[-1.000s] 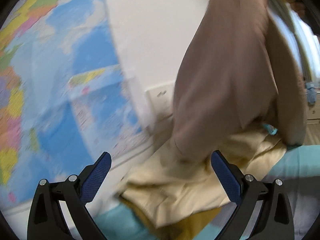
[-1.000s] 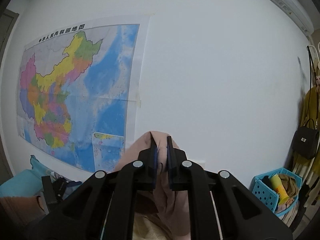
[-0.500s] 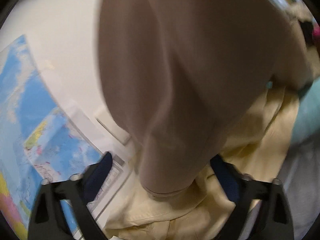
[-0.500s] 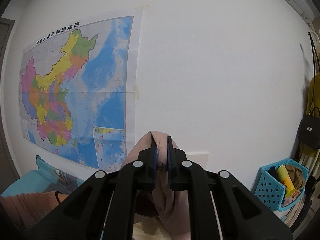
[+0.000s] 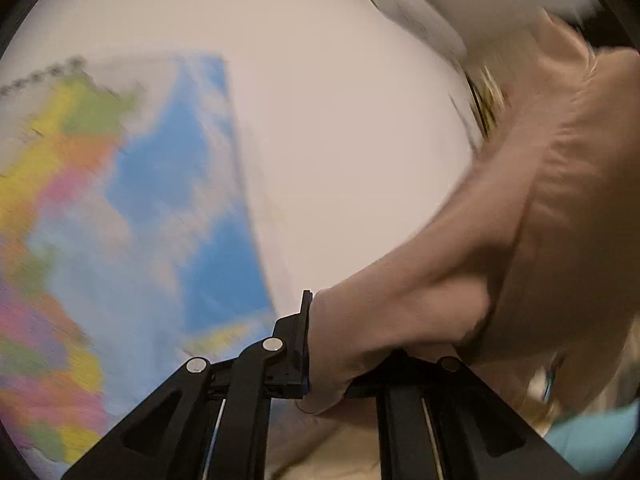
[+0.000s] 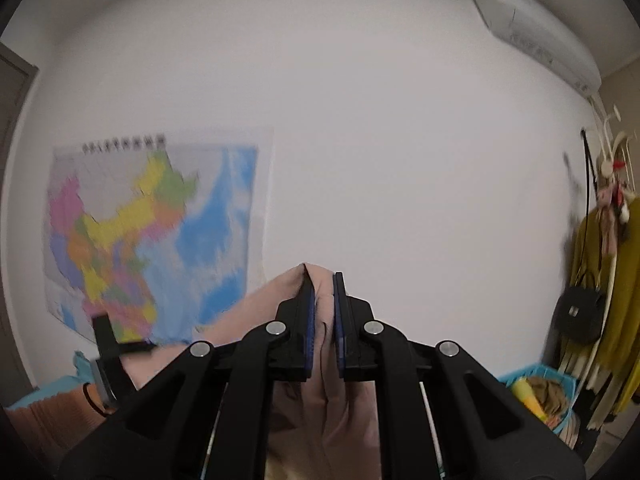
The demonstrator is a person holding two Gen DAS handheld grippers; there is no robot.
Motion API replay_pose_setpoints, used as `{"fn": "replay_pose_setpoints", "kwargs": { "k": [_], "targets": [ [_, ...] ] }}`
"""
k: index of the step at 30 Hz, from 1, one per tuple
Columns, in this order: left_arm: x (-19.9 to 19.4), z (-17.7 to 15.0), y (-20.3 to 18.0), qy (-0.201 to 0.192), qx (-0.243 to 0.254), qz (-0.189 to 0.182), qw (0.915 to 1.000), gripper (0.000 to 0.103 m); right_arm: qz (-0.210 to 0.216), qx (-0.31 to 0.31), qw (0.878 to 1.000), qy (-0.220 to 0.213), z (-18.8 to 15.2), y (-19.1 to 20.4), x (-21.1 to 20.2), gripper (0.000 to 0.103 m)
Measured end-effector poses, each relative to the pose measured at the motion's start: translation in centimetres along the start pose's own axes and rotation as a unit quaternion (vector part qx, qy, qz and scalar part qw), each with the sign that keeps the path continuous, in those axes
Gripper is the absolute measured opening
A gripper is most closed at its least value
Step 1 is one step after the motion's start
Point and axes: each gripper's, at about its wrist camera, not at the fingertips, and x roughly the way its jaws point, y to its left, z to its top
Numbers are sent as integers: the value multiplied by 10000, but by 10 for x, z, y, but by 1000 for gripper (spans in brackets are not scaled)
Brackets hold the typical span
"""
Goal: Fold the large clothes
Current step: 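Grasp the pink jacket with the left tool while the right tool holds it raised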
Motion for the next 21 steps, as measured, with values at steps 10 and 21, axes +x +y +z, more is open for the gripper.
{"fn": "replay_pose_setpoints", "kwargs": {
  "k": [10, 21],
  "targets": [
    [-194, 78, 34, -369, 456, 1127, 9919, 9, 1083, 158, 9938, -201, 3, 37, -88, 8],
    [-348, 67, 34, 298, 760, 2217, 9717, 10, 2849, 548, 9568, -211, -19, 104, -98, 8]
  ]
}}
